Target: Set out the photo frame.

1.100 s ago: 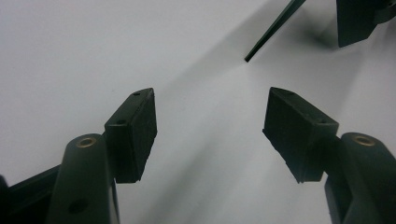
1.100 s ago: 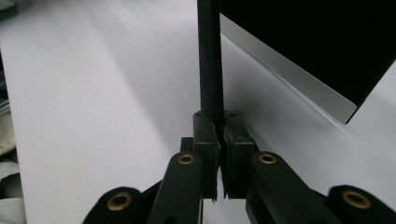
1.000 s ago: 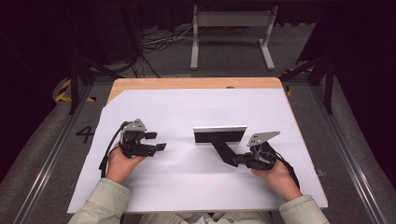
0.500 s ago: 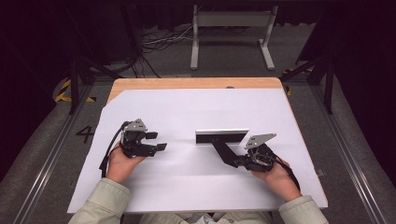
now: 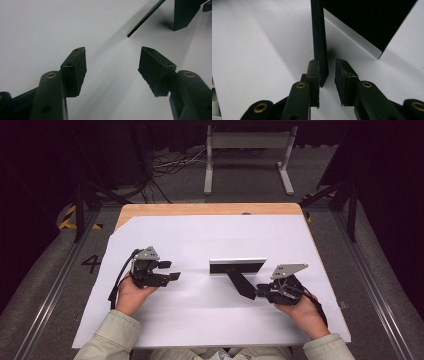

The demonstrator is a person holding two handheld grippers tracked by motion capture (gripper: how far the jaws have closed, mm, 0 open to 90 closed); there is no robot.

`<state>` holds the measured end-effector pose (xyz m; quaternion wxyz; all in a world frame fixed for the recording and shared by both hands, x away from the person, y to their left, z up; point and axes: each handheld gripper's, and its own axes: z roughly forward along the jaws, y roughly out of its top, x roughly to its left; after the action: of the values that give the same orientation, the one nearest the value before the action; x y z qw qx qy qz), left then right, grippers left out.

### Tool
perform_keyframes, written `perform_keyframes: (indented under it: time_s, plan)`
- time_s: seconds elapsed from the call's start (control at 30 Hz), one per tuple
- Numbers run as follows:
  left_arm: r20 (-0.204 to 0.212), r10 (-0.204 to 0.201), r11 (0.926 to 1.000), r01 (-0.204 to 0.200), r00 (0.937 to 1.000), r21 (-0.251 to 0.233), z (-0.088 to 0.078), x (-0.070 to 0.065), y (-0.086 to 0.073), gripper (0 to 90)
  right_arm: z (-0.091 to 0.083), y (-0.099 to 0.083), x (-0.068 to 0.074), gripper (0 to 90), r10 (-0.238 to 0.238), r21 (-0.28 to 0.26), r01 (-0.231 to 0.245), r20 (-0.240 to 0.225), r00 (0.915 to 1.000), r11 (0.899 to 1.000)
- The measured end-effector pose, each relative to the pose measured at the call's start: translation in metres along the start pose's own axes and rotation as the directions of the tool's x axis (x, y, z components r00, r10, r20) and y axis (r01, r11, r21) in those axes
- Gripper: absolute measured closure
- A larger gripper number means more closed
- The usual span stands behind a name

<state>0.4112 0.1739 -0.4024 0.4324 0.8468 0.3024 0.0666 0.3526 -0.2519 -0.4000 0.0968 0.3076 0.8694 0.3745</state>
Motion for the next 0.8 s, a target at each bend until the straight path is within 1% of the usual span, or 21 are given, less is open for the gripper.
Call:
perform_keyframes:
  time_s: [0.1, 0.13, 0.2, 0.3, 0.33, 0.37, 0.43, 0.47, 0.5, 0.57, 0.63, 0.73, 0.8]
  plan:
    - [-0.009, 0.023, 0.9997, -0.023, 0.9997, 0.004, 0.001, -0.003, 0.003, 45.2, -0.005, 0.0, -0.001, 73.7, 0.002, -0.018, -0.002, 0.014, 0.9999, 1.0]
    - [-0.001, 0.026, 0.9997, -0.026, 0.9997, 0.006, 0.002, -0.004, 0.004, 46.9, -0.007, 0.0, -0.001, 73.7, 0.005, -0.023, -0.005, 0.019, 0.9998, 1.0]
    - [-0.002, 0.036, 0.9994, -0.036, 0.9994, 0.003, 0.003, -0.007, 0.006, 49.8, -0.011, 0.0, -0.001, 73.4, 0.007, -0.036, -0.006, 0.03, 0.9995, 0.999]
    - [-0.006, 0.037, 0.9993, -0.037, 0.9993, 0.005, 0.004, -0.009, 0.007, 55.6, -0.016, 0.0, -0.002, 73.4, 0.011, -0.052, -0.009, 0.043, 0.999, 0.999]
    - [-0.004, 0.038, 0.9993, -0.038, 0.9993, 0.0, 0.004, -0.009, 0.008, 55.6, -0.018, -0.001, -0.002, 73.4, 0.014, -0.056, -0.012, 0.044, 0.9989, 0.998]
    - [-0.001, 0.034, 0.9994, -0.034, 0.9994, -0.003, 0.004, -0.01, 0.009, 57.3, -0.02, -0.001, -0.002, 73.4, 0.017, -0.061, -0.015, 0.047, 0.9988, 0.998]
    - [-0.004, 0.04, 0.999, -0.04, 0.9992, -0.019, 0.003, -0.011, 0.01, 60.4, -0.023, -0.001, -0.002, 73.3, 0.02, -0.071, -0.016, 0.054, 0.9984, 0.997]
    - [-0.007, 0.035, 0.9991, -0.035, 0.9994, -0.024, 0.003, -0.012, 0.011, 63.5, -0.026, -0.001, -0.002, 73.4, 0.022, -0.079, -0.017, 0.057, 0.9981, 0.997]
    - [-0.006, 0.038, 0.9989, -0.038, 0.9993, -0.028, 0.003, -0.012, 0.011, 65.6, -0.027, -0.001, -0.002, 73.4, 0.024, -0.083, -0.019, 0.059, 0.9979, 0.996]
    - [-0.019, 0.045, 0.9982, -0.046, 0.9988, -0.038, 0.003, -0.014, 0.012, 71.5, -0.03, -0.001, -0.002, 73.6, 0.024, -0.091, -0.018, 0.065, 0.9976, 0.996]
    - [-0.024, 0.039, 0.998, -0.041, 0.9989, -0.048, 0.003, -0.015, 0.013, 77.2, -0.034, -0.001, -0.002, 73.7, 0.026, -0.099, -0.019, 0.069, 0.9972, 0.995]
    - [-0.039, 0.038, 0.9962, -0.041, 0.9985, -0.077, 0.003, -0.017, 0.015, 87.8, -0.038, -0.002, -0.001, 74.2, 0.03, -0.111, -0.021, 0.078, 0.9966, 0.994]
    - [-0.039, 0.037, 0.9951, -0.04, 0.9986, -0.091, 0.005, -0.018, 0.016, 89.9, -0.04, -0.002, -0.001, 74.2, 0.031, -0.117, -0.021, 0.082, 0.9961, 0.993]
